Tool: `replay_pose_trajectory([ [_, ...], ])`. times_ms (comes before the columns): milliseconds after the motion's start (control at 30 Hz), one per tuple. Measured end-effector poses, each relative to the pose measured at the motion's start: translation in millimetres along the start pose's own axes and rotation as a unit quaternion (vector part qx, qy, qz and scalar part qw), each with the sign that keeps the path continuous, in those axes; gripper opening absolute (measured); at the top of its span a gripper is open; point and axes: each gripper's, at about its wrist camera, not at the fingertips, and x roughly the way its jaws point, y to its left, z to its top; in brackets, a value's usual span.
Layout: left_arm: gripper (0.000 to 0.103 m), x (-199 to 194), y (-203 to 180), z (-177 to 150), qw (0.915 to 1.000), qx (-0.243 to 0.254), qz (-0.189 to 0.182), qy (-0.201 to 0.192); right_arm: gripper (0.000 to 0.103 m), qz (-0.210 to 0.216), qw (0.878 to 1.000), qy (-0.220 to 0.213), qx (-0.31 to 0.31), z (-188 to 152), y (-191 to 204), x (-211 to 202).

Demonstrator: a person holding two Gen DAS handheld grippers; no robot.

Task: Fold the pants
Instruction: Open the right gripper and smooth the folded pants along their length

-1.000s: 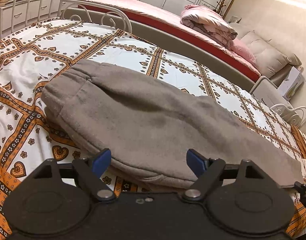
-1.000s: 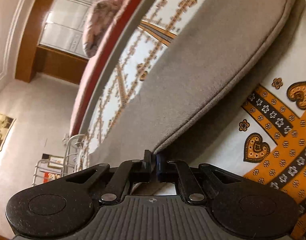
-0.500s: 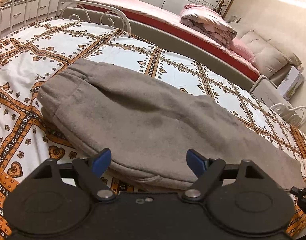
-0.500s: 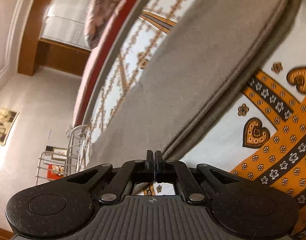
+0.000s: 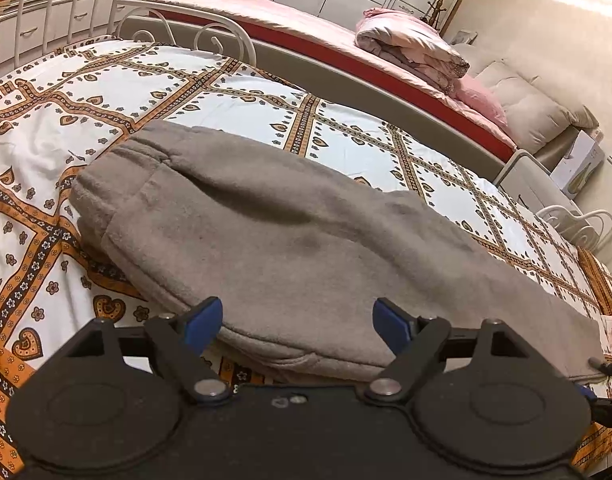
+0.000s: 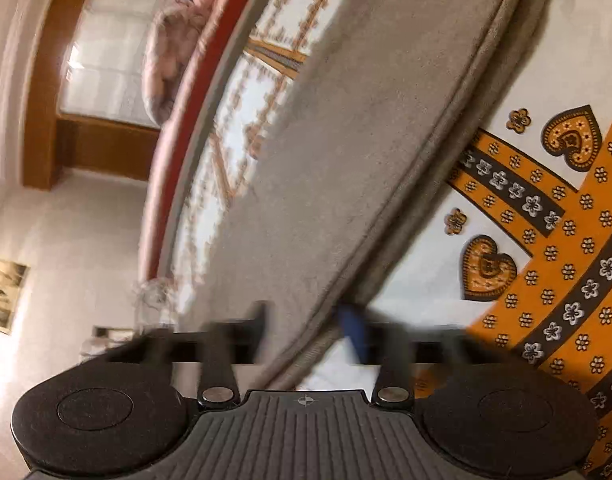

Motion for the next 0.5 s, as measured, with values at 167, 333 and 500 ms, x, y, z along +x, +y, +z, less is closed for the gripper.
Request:
replay_pose_trajectory([
  [167, 0.075, 0.9, -1.1, 0.1, 1.0, 0.003, 0.0, 0.002, 0.054, 0.002, 1.0, -0.005, -0.009, 0.5, 3.7, -2.4],
  [333, 0.075, 2.3, -1.7, -0.2, 1.0, 0.007, 0.0, 0.005, 0.051, 0.006, 1.0, 0.008, -0.001, 2.0, 5.6, 9.4],
  [500, 0.075, 2.8, -3.6, -2.1, 0.9999, 0.012, 0.003, 0.009, 0.006, -0.016, 1.0, 0.02, -0.015, 3.0, 7.0, 36.0],
])
